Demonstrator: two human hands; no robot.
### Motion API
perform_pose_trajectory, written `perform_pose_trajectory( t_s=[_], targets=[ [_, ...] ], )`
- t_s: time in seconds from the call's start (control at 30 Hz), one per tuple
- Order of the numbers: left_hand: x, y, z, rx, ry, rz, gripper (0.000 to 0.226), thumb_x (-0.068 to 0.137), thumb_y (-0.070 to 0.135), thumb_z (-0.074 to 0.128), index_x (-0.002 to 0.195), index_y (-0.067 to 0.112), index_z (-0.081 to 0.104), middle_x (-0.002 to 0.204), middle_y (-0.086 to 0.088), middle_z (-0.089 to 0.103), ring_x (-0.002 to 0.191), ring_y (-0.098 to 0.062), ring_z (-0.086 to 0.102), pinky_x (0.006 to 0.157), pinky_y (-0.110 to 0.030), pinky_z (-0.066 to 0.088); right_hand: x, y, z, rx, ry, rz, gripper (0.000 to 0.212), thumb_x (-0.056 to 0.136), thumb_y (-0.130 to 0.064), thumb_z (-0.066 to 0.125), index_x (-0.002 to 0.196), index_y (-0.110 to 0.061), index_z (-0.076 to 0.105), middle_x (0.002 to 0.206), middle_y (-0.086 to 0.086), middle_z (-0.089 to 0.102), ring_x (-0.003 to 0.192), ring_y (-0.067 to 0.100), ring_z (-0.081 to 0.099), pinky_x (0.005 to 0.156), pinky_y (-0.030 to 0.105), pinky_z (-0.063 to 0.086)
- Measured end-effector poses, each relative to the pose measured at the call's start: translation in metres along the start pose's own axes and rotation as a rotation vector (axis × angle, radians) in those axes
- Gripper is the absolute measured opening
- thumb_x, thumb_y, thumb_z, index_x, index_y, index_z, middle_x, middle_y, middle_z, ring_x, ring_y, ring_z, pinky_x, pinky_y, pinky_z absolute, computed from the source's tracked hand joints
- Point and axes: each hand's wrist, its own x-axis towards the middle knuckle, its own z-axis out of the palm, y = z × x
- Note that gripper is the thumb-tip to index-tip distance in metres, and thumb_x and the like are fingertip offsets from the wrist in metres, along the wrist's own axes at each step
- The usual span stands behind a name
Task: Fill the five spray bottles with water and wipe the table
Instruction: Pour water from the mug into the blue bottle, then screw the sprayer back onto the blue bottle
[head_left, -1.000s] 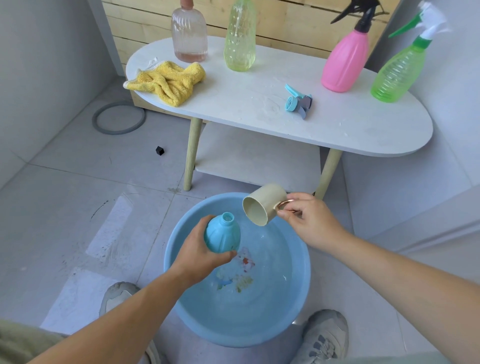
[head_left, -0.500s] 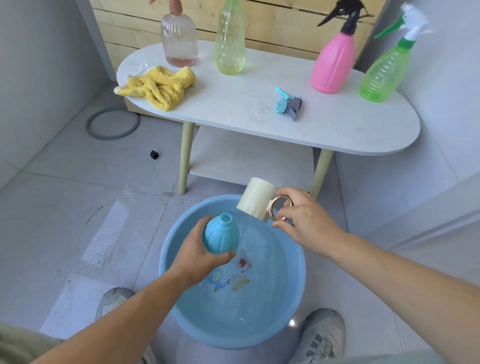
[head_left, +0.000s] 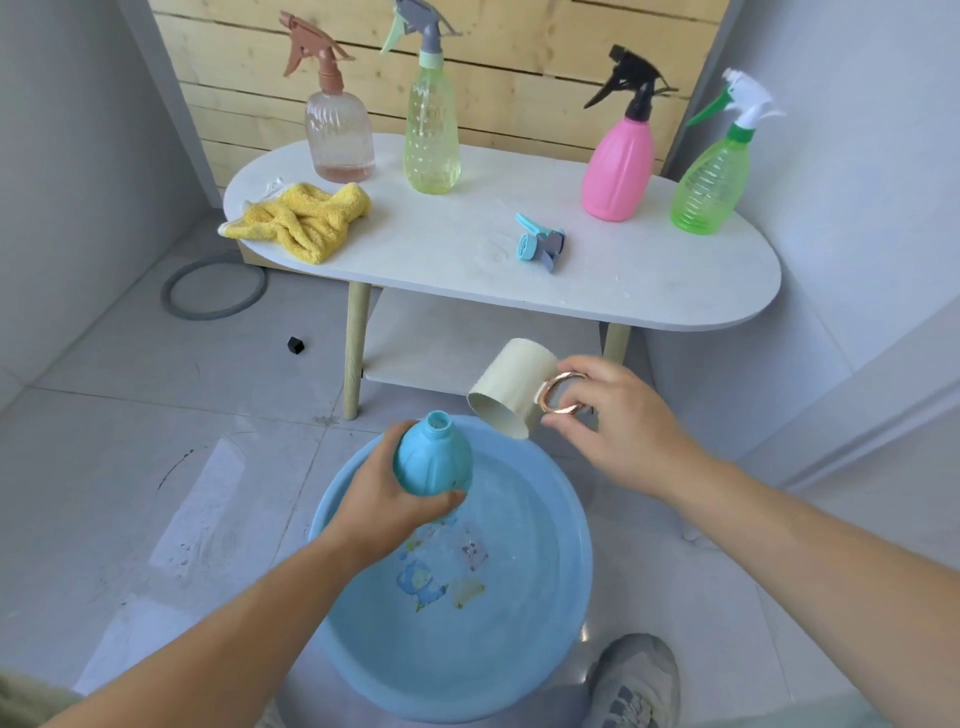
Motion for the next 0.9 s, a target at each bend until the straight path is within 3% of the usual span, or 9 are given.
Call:
perform_pose_trajectory(
  t_s=[0.17, 0.27, 0.4, 0.7, 0.9],
  targets=[
    [0.011, 0.041, -0.008, -0.016, 0.004, 0.083, 0.076, 0.070, 0.019, 0.093, 0.129, 0.042, 0.051, 0.111, 0.015, 0.066, 0.095, 0.005, 0.064, 0.071, -0.018, 0.055, 0.017, -0.009, -0.044, 0.309, 0.151, 0.354, 0.027, 0.095, -0.038, 0.057, 0.086, -0.013, 0.062, 0.086, 0.010, 0.068, 0.077, 0.024, 0.064, 0.077, 0.037, 0.051],
    [0.018, 0.070, -0.012, -0.030, -0.014, 0.139, 0.076, 0.069, 0.021, 0.094, 0.127, 0.047, 0.051, 0.107, 0.020, 0.068, 0.096, 0.002, 0.066, 0.075, -0.022, 0.057, 0.031, 0.001, -0.063, 0.575, 0.251, 0.509, 0.036, 0.099, -0.042, 0.049, 0.090, -0.008, 0.058, 0.091, 0.006, 0.072, 0.071, 0.022, 0.070, 0.076, 0.043, 0.058],
    [0.028, 0.108, -0.007, -0.052, -0.045, 0.201, 0.078, 0.060, 0.032, 0.094, 0.126, 0.047, 0.054, 0.105, 0.023, 0.069, 0.098, 0.001, 0.068, 0.083, -0.026, 0.057, 0.050, 0.022, -0.090, 0.847, 0.334, 0.636, 0.035, 0.097, -0.046, 0.053, 0.095, -0.010, 0.055, 0.094, 0.012, 0.068, 0.065, 0.024, 0.065, 0.062, 0.036, 0.053],
    [0.057, 0.162, 0.007, -0.025, -0.121, 0.264, 0.070, 0.059, 0.032, 0.092, 0.118, 0.044, 0.057, 0.101, 0.019, 0.070, 0.094, -0.004, 0.069, 0.077, -0.025, 0.060, 0.080, 0.100, -0.117, 0.802, 0.438, 0.837, 0.034, 0.089, -0.048, 0.052, 0.094, -0.015, 0.055, 0.098, 0.015, 0.065, 0.062, 0.025, 0.063, 0.062, 0.033, 0.055],
    [0.086, 0.178, 0.008, -0.001, -0.093, 0.293, 0.066, 0.069, 0.017, 0.094, 0.120, 0.039, 0.059, 0.103, 0.013, 0.071, 0.093, -0.004, 0.069, 0.070, -0.018, 0.057, 0.094, 0.130, -0.116, 0.742, 0.434, 0.879, 0.031, 0.089, -0.044, 0.051, 0.095, -0.014, 0.055, 0.095, 0.013, 0.064, 0.066, 0.026, 0.064, 0.067, 0.035, 0.056]
  ],
)
